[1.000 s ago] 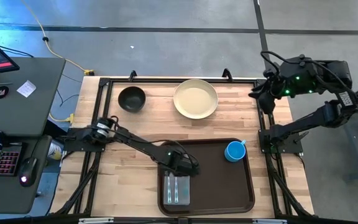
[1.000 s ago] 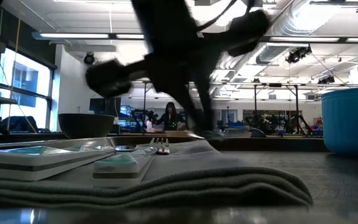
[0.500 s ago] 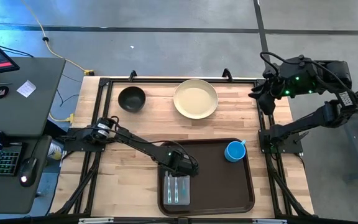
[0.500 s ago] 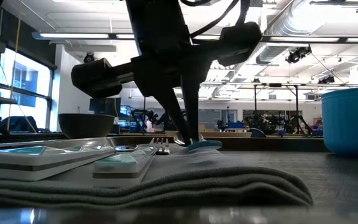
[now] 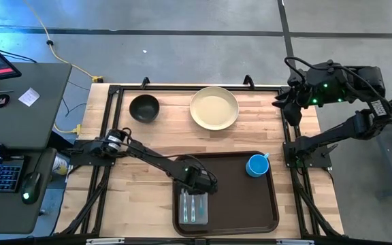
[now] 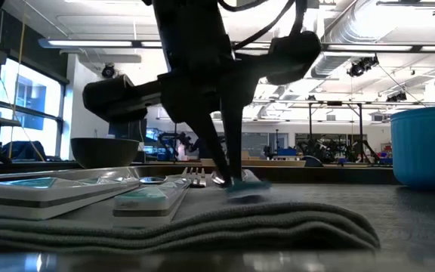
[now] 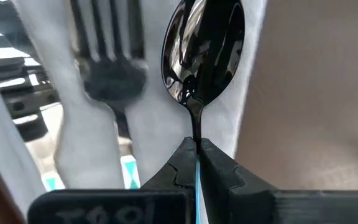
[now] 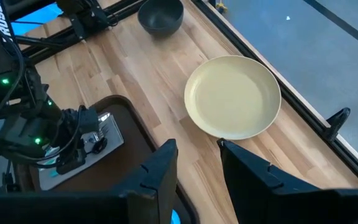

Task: Set up tray
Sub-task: Put the blue spoon on the gray table napkin to the right side of the white fork

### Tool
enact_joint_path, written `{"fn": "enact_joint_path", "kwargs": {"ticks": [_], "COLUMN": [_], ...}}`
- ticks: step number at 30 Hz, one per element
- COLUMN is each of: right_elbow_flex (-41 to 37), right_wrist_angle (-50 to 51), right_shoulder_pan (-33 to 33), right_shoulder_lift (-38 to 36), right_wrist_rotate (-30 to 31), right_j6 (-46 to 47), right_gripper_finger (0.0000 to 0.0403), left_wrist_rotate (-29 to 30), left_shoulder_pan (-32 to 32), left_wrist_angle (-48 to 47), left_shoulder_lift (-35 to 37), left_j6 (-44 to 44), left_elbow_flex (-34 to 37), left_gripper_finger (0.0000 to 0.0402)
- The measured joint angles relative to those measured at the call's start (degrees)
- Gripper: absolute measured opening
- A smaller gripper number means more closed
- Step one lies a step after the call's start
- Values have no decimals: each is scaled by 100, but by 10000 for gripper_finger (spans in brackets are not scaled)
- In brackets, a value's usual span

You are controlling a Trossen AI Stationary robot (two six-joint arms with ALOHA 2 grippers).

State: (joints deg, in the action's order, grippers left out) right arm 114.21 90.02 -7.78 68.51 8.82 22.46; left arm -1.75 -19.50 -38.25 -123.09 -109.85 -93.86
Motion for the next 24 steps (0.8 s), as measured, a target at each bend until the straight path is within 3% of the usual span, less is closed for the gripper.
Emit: {"fn": "enact_joint_path", "kwargs": {"ticks": [24], "right_elbow_flex": [0], "right_wrist_angle": [0], "right_shoulder_pan": [1], "right_shoulder_lift": [0], "right_wrist_rotate": [0], "right_j6": [-44], "right_gripper_finger": [117], "left_wrist_rotate": [-95], "left_shoulder_pan": [-117], "left_wrist_angle": [74], "left_shoulder_lift": [2], "left_j6": [-148], "left_elbow_flex": [-4], "left_gripper_finger": [44]}}
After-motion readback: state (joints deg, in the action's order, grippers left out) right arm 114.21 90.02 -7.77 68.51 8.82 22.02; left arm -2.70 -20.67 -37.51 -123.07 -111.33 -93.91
